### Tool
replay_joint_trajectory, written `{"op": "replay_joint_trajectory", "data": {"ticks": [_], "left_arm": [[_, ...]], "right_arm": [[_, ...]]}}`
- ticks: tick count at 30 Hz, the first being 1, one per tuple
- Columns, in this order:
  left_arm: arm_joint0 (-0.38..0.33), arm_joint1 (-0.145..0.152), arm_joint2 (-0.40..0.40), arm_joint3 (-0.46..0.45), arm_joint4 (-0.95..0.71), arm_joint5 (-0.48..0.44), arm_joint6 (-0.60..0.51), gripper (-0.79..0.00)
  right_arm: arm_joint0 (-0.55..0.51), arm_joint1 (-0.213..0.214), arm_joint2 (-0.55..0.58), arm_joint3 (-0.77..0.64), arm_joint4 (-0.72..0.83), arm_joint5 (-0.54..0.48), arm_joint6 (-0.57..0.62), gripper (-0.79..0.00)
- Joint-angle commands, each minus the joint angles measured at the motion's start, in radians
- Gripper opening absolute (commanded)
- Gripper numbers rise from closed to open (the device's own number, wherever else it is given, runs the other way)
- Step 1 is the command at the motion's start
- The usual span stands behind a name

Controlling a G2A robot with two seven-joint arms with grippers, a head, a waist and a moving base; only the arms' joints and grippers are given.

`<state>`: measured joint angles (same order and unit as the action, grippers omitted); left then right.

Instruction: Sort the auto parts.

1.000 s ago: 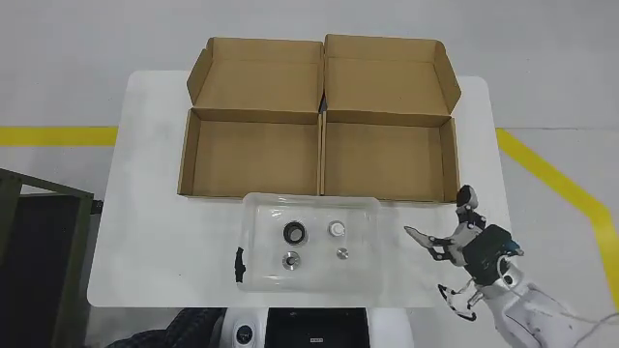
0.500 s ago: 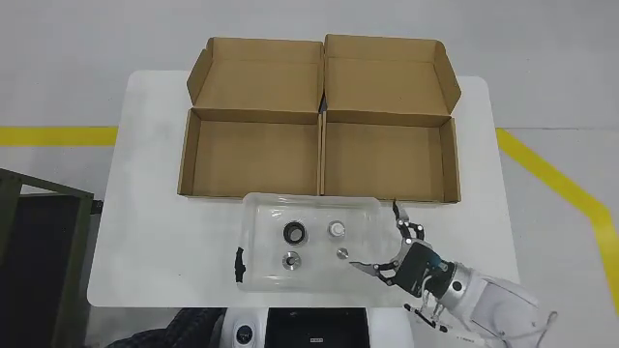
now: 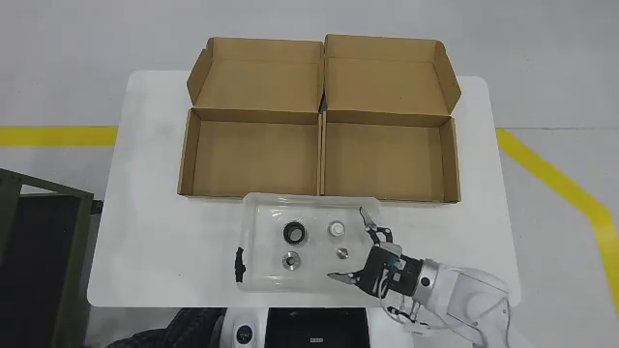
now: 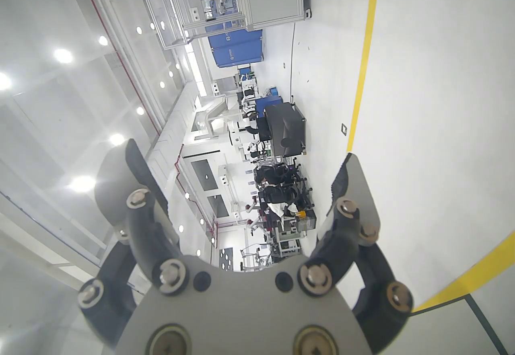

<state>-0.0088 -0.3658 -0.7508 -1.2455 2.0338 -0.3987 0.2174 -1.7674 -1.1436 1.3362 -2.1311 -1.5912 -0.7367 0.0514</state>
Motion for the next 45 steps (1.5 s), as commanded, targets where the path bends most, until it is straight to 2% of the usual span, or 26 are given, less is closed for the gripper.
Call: {"op": "replay_joint_trajectory", "data": {"ticks": [1, 22, 29, 31, 36, 39, 42, 45], "left_arm": [[0.000, 0.000, 0.000, 0.000, 0.000, 0.000, 0.000, 0.000], [0.000, 0.000, 0.000, 0.000, 0.000, 0.000, 0.000, 0.000], [0.000, 0.000, 0.000, 0.000, 0.000, 0.000, 0.000, 0.000], [0.000, 0.000, 0.000, 0.000, 0.000, 0.000, 0.000, 0.000], [0.000, 0.000, 0.000, 0.000, 0.000, 0.000, 0.000, 0.000], [0.000, 0.000, 0.000, 0.000, 0.000, 0.000, 0.000, 0.000], [0.000, 0.000, 0.000, 0.000, 0.000, 0.000, 0.000, 0.000], [0.000, 0.000, 0.000, 0.000, 0.000, 0.000, 0.000, 0.000]], "right_arm": [[0.015, 0.000, -0.012, 0.006, 0.005, 0.002, 0.027, 0.000], [0.127, 0.002, -0.107, 0.062, 0.023, 0.028, 0.212, 0.000], [0.149, 0.003, -0.127, 0.072, 0.031, 0.046, 0.250, -0.095], [0.153, 0.003, -0.132, 0.074, 0.032, 0.051, 0.257, -0.172], [0.164, 0.005, -0.142, 0.084, 0.033, 0.064, 0.272, -0.182], [0.170, 0.005, -0.147, 0.087, 0.031, 0.073, 0.282, -0.215], [0.173, 0.006, -0.151, 0.087, 0.026, 0.079, 0.290, -0.320], [0.176, 0.007, -0.154, 0.090, 0.022, 0.088, 0.298, -0.363]]}}
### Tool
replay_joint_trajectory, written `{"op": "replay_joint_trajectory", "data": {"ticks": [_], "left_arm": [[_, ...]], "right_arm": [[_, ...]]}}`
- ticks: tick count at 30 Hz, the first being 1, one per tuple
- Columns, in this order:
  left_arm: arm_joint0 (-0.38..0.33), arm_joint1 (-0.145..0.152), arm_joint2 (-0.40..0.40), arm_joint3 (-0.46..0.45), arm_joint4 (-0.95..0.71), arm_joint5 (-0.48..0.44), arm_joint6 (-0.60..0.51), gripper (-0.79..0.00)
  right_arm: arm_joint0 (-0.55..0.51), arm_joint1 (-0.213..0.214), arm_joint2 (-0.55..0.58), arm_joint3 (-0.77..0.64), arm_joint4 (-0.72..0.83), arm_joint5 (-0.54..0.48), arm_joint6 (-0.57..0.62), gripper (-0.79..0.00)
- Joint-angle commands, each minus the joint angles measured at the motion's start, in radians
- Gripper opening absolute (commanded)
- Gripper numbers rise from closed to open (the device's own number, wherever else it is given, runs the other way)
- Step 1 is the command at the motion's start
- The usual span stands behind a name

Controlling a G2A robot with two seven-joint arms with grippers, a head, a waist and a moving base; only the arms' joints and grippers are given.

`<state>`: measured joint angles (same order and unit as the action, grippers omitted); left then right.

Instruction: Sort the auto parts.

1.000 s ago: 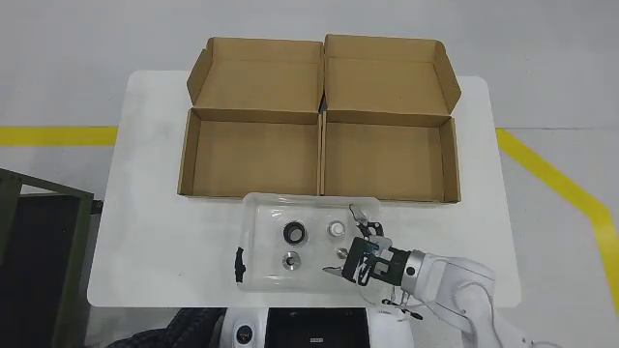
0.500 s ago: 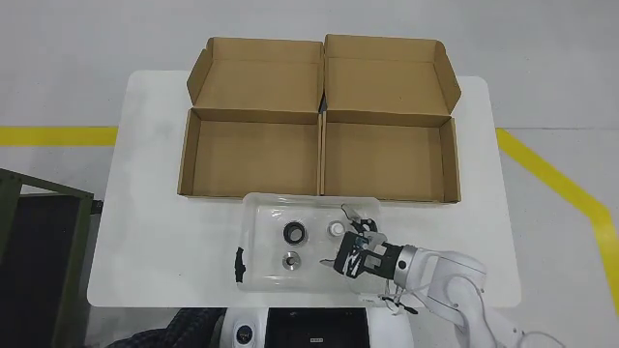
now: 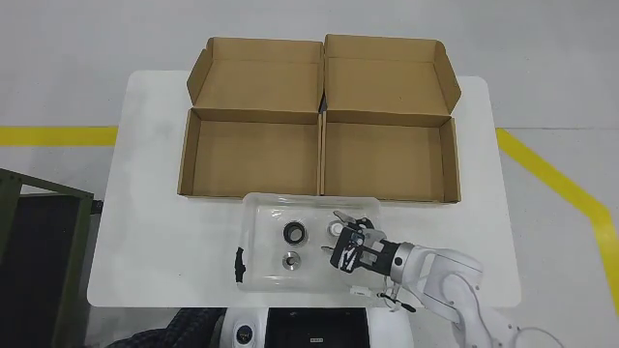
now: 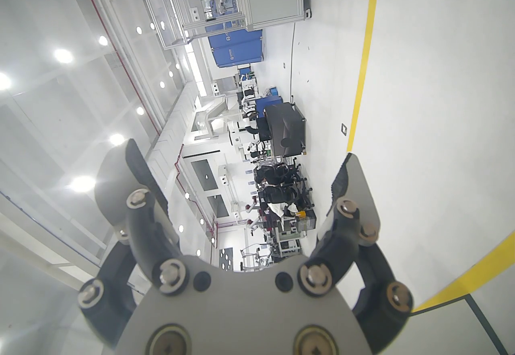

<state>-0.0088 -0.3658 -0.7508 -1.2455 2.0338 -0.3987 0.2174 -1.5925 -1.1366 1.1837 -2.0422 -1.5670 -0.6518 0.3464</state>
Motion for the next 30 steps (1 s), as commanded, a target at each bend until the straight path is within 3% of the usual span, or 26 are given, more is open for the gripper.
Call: {"op": "replay_joint_trajectory", "data": {"ticks": [1, 10, 18, 30], "left_arm": [[0.000, 0.000, 0.000, 0.000, 0.000, 0.000, 0.000, 0.000], [0.000, 0.000, 0.000, 0.000, 0.000, 0.000, 0.000, 0.000], [0.000, 0.000, 0.000, 0.000, 0.000, 0.000, 0.000, 0.000], [0.000, 0.000, 0.000, 0.000, 0.000, 0.000, 0.000, 0.000]], "right_arm": [[0.002, 0.001, -0.002, 0.003, -0.002, 0.004, 0.004, -0.369], [0.009, 0.004, -0.010, 0.014, -0.001, 0.015, 0.012, -0.446], [0.014, 0.007, -0.013, 0.015, 0.009, 0.017, 0.015, -0.785], [-0.021, 0.021, 0.042, -0.026, 0.108, -0.034, -0.045, -0.785]]}}
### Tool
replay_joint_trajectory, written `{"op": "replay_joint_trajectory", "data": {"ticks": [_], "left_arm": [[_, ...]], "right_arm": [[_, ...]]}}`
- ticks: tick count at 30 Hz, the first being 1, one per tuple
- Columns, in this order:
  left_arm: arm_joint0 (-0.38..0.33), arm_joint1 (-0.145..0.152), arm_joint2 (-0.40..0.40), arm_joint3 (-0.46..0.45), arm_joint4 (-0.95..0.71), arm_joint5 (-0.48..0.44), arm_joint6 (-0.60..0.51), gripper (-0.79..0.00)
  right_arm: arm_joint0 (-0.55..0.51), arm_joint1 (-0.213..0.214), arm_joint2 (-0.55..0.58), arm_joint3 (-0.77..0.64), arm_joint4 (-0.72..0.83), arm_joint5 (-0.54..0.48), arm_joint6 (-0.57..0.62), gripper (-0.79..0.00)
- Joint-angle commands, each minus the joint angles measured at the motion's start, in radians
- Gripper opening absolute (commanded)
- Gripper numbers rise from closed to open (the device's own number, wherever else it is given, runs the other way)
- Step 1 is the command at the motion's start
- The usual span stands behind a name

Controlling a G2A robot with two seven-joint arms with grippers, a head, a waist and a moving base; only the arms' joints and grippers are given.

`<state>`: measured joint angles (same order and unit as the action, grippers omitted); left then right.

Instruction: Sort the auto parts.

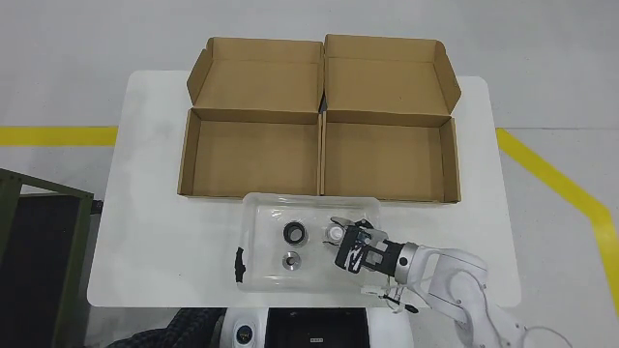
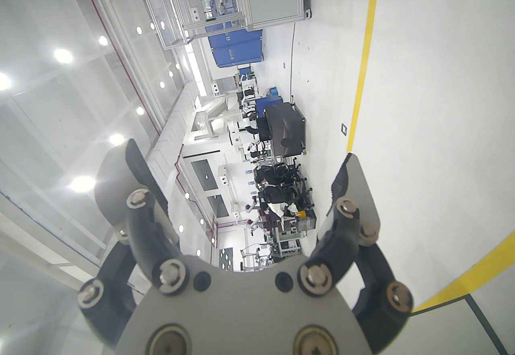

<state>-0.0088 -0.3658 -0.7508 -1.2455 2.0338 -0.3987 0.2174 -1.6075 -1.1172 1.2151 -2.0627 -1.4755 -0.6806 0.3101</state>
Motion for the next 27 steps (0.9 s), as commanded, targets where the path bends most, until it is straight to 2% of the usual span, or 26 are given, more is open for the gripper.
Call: {"op": "replay_joint_trajectory", "data": {"ticks": [1, 12, 27], "left_arm": [[0.000, 0.000, 0.000, 0.000, 0.000, 0.000, 0.000, 0.000], [0.000, 0.000, 0.000, 0.000, 0.000, 0.000, 0.000, 0.000], [0.000, 0.000, 0.000, 0.000, 0.000, 0.000, 0.000, 0.000]], "right_arm": [[-0.012, 0.004, 0.020, -0.011, 0.033, -0.013, -0.019, -0.785], [-0.055, 0.018, 0.123, -0.018, 0.293, -0.072, -0.101, -0.785], [-0.036, 0.029, 0.210, 0.051, 0.720, -0.091, -0.114, -0.785]]}}
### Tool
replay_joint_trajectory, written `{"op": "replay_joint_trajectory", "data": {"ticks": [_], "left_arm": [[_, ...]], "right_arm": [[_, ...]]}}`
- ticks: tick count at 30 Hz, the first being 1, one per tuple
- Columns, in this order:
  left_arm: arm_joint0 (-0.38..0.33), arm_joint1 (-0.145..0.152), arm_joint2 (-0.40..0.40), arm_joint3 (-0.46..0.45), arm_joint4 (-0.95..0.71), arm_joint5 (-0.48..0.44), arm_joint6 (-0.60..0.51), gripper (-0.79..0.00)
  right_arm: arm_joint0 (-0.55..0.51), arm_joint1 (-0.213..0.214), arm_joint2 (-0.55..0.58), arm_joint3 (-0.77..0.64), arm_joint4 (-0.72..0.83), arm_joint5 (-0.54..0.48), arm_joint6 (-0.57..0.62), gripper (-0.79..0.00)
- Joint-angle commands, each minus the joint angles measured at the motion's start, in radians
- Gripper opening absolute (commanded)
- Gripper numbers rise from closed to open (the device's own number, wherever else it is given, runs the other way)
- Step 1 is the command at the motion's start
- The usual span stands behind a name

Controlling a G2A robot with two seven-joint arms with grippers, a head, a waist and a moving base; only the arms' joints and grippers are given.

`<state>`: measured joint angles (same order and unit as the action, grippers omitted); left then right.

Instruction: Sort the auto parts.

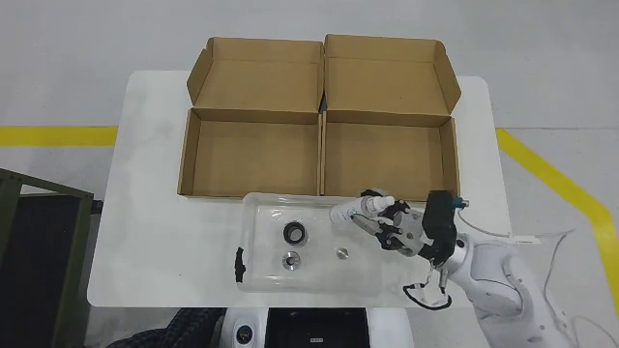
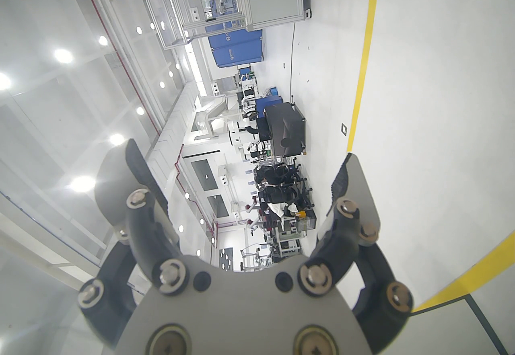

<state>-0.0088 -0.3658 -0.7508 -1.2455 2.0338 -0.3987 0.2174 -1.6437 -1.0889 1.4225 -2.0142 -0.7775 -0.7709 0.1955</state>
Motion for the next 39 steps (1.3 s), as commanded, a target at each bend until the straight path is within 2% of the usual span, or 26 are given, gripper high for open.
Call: {"op": "replay_joint_trajectory", "data": {"ticks": [1, 15, 39], "left_arm": [[0.000, 0.000, 0.000, 0.000, 0.000, 0.000, 0.000, 0.000], [0.000, 0.000, 0.000, 0.000, 0.000, 0.000, 0.000, 0.000], [0.000, 0.000, 0.000, 0.000, 0.000, 0.000, 0.000, 0.000]], "right_arm": [[0.001, 0.001, 0.006, 0.005, 0.039, -0.003, 0.002, -0.785], [0.015, 0.008, 0.017, 0.048, 0.211, -0.006, 0.022, -0.785], [0.015, 0.009, 0.021, 0.049, 0.221, -0.006, 0.025, -0.785]]}}
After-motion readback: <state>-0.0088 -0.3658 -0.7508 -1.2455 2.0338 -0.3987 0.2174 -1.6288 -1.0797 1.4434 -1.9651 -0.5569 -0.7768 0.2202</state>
